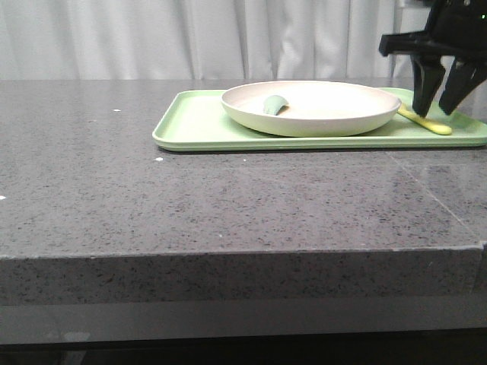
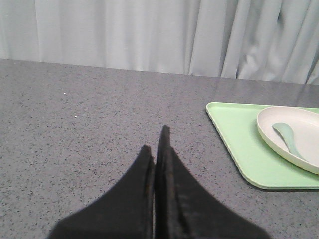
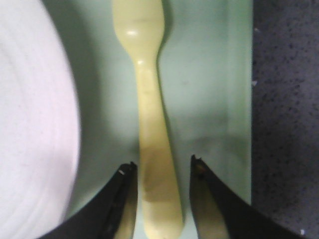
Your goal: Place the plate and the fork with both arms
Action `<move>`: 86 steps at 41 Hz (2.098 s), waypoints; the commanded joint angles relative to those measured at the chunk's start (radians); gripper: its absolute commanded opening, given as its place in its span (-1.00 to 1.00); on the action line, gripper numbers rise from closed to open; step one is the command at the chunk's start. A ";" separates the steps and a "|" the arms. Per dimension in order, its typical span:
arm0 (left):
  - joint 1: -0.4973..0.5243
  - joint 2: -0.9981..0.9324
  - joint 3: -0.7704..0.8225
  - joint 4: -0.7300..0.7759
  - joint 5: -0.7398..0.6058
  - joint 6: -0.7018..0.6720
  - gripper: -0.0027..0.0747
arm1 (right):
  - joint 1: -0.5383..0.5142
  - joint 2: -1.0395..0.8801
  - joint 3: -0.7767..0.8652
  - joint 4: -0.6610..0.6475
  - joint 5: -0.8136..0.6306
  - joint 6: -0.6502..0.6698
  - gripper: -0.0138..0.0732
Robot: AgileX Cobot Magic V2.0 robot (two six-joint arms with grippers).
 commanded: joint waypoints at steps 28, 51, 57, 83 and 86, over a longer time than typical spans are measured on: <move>0.005 0.006 -0.028 -0.001 -0.083 0.000 -0.98 | -0.005 -0.452 0.047 -0.011 -0.012 -0.011 -0.95; 0.005 0.006 -0.028 -0.001 -0.083 0.000 -0.98 | -0.004 -1.127 0.831 -0.011 -0.430 -0.102 -0.95; 0.005 0.006 -0.028 -0.001 -0.081 0.000 -0.98 | -0.004 -1.322 1.011 -0.011 -0.530 -0.102 -0.95; 0.005 0.006 -0.028 -0.001 -0.081 0.000 -0.98 | -0.004 -1.728 1.252 -0.016 -0.627 -0.102 -0.95; 0.005 0.006 -0.028 -0.001 -0.081 0.000 -0.98 | -0.004 -1.728 1.252 -0.016 -0.628 -0.102 -0.95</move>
